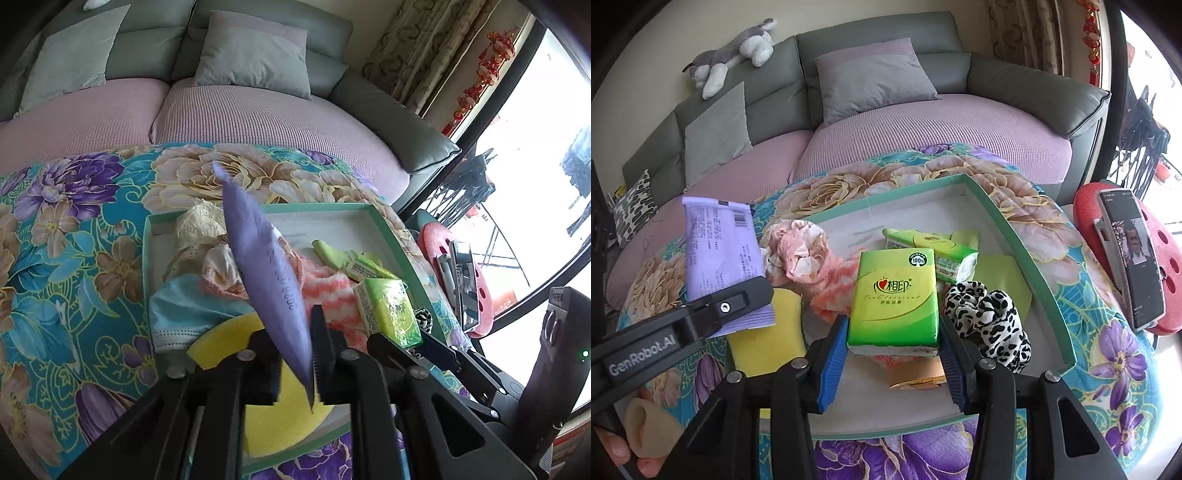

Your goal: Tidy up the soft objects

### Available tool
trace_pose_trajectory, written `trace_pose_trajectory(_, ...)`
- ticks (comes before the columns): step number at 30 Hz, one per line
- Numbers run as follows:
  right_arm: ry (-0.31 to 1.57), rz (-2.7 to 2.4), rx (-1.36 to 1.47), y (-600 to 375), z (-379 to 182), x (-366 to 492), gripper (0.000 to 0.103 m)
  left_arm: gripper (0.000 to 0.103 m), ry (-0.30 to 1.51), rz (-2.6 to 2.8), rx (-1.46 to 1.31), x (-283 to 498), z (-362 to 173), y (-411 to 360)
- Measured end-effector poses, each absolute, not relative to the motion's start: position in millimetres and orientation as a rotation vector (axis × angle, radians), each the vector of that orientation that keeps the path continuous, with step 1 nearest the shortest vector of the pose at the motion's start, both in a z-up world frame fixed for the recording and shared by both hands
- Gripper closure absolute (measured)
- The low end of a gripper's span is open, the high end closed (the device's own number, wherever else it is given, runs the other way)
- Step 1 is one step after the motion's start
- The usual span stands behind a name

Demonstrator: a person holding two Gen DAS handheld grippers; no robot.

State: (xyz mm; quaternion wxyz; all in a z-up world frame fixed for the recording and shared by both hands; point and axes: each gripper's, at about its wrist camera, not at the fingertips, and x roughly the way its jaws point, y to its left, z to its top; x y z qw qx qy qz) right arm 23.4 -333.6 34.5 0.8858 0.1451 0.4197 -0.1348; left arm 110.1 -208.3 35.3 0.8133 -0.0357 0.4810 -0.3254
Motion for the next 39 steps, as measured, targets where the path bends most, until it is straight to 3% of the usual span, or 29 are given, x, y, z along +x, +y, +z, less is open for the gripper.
trace_pose_trajectory(2,0.877,-0.278,0.302,-333,33,25,0.053,0.064,1.028,-0.689,-0.077,110,37,-205)
trace_pose_trajectory(8,0.887,-0.277,0.291,-331,31,27,0.052,0.062,1.029,-0.656,-0.07,108,43,-195)
trace_pose_trajectory(14,0.897,-0.287,0.276,-330,31,27,0.049,0.046,0.964,-0.557,-0.035,101,62,-169)
trace_pose_trajectory(17,0.906,-0.296,0.257,-328,31,27,0.035,0.03,0.949,-0.496,-0.032,100,64,-153)
trace_pose_trajectory(19,0.91,-0.301,0.248,-326,31,26,0.027,0.026,0.944,-0.463,-0.03,101,63,-145)
trace_pose_trajectory(23,0.919,-0.31,0.222,-319,28,20,0.003,0.011,0.93,-0.363,0.0,99,57,-128)
trace_pose_trajectory(39,0.939,-0.314,0.156,-282,31,-3,0.0,0.005,0.967,-0.222,0.032,74,23,-82)
